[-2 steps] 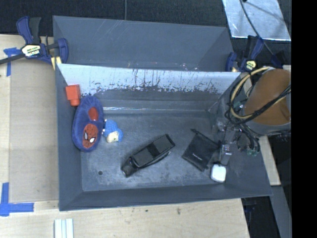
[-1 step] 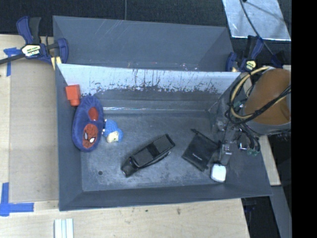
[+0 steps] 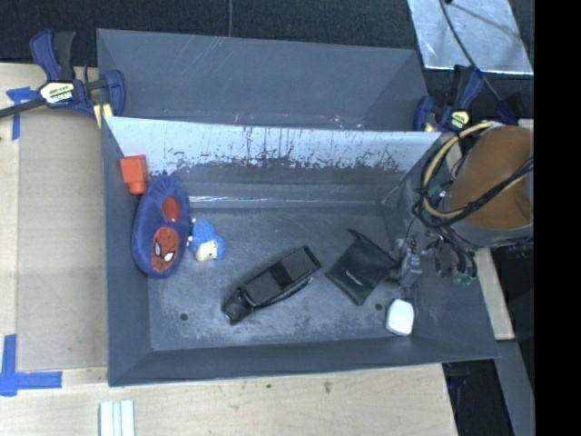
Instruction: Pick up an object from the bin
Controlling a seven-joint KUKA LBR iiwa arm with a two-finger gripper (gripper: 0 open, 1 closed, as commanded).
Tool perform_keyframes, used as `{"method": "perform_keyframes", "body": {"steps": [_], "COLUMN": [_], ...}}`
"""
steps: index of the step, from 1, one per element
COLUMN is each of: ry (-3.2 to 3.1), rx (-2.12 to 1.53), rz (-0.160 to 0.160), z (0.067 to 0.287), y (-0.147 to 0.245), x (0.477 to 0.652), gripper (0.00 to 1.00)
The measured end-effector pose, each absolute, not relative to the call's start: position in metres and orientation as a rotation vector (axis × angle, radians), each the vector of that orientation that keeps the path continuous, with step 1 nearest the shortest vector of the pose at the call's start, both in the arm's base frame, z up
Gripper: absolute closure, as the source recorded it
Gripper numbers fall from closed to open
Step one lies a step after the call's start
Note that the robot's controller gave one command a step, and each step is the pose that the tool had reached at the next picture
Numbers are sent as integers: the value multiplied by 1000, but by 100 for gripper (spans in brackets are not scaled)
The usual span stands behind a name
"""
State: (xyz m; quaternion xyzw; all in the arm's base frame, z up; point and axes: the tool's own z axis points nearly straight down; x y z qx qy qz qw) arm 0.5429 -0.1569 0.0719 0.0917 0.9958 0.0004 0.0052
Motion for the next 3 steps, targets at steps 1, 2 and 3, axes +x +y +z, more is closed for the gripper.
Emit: {"method": "perform_keyframes", "body": {"steps": [1, 2, 3], "ry": [3120, 3122, 3122], "rx": [284, 281, 277], "rz": [-3, -2, -2], "z": [125, 150, 172], "y": [-158, -159, -159], "x": [545, 546, 548], "gripper": [100, 100, 100]}}
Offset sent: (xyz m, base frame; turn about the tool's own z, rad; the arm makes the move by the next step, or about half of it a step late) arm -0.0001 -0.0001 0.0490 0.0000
